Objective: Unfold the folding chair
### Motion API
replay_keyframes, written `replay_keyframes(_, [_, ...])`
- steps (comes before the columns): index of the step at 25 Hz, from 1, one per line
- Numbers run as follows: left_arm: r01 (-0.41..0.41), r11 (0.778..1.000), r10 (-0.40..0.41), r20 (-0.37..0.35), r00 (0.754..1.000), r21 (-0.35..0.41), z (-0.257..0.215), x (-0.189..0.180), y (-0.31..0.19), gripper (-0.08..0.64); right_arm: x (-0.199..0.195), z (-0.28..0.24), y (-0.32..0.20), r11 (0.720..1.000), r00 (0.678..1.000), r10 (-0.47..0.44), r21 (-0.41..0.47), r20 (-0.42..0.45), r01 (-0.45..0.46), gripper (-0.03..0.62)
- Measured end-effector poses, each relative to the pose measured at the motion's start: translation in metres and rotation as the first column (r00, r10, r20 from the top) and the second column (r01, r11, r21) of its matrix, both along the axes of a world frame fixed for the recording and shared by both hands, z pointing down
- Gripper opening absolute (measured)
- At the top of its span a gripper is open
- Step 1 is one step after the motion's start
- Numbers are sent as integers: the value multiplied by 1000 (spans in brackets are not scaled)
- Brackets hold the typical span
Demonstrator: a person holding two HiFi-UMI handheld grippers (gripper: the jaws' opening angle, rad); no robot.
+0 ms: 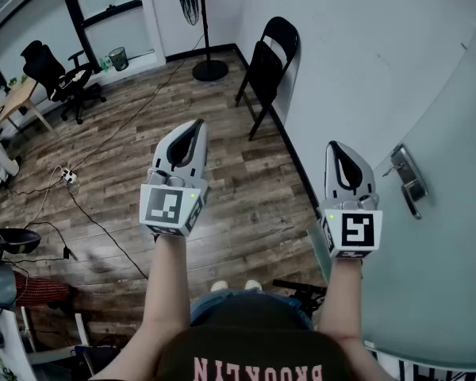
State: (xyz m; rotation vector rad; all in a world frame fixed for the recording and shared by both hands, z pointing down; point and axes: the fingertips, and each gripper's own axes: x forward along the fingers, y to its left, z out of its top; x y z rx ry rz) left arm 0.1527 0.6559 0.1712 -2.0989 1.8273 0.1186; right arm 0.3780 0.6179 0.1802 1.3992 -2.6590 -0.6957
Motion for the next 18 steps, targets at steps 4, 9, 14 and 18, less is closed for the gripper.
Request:
replay_keyframes(4, [41,999,-41,45,998,7,2,10,-3,-2,13,0,-3,1000,1000,13,9,7,-14,0])
replay_keyframes(9, [87,990,-79,78,994,-112,25,23,-13,-2,35,12,-2,1000,999,18,-16,34,-17,0])
replay_keyframes(14, [-22,993,21,-7,1000,-117,23,46,-13,289,48,22,-3,995,990,-21,-99,139,35,183])
replay_keyframes(18, [-27,988,23,-26,999,-149,29,53,-23,554,50,32,-15,988,982,-16,-150,186,44,471])
